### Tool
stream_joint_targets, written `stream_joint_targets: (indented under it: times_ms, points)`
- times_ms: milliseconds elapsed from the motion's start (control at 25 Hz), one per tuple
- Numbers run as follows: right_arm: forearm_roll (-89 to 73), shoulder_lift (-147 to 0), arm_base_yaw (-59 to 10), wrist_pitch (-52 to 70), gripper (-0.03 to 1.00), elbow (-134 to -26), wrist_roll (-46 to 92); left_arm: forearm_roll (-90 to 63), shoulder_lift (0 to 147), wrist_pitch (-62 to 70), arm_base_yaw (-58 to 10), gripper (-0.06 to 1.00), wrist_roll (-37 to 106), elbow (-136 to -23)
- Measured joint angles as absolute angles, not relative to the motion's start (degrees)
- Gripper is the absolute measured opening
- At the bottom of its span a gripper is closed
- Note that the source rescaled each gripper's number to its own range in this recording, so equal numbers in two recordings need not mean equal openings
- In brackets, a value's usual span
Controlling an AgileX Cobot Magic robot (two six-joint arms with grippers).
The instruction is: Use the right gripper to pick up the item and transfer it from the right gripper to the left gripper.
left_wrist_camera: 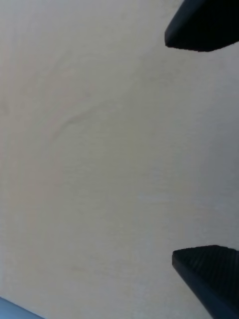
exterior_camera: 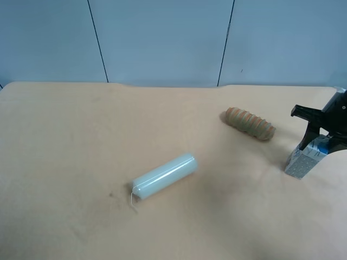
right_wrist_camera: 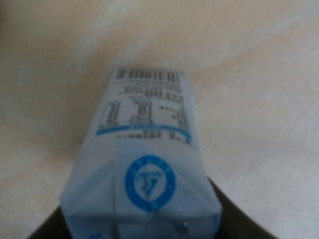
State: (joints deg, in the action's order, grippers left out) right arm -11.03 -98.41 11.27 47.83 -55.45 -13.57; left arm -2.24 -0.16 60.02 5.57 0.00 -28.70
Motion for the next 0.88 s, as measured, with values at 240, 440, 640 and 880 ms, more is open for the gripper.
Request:
stream_joint_targets:
  times_ms: [240, 440, 640, 880]
  points:
    - [-16.82, -98.41, 11.27, 48.83, 0.01, -55.45, -9.47, -2.24, -0.16, 60.02, 5.57, 0.84, 0.00, -28.70]
    - [-26.80, -98.41, 11.27, 51.13, 0.00, -55.45, -3.08, -2.24, -0.16, 60.02, 5.57, 0.84, 0.00, -28.70]
    - [-35.42, -98.41, 11.27, 53.75, 0.00, -55.45, 3.11, -2.24, -0.16, 60.02, 5.57, 0.84, 0.00, -28.70]
    - [-44.05, -96.55, 11.27, 56.46, 0.00, -55.45, 9.36, -2.24, -0.16, 60.02, 5.57, 0.84, 0.00, -28.70]
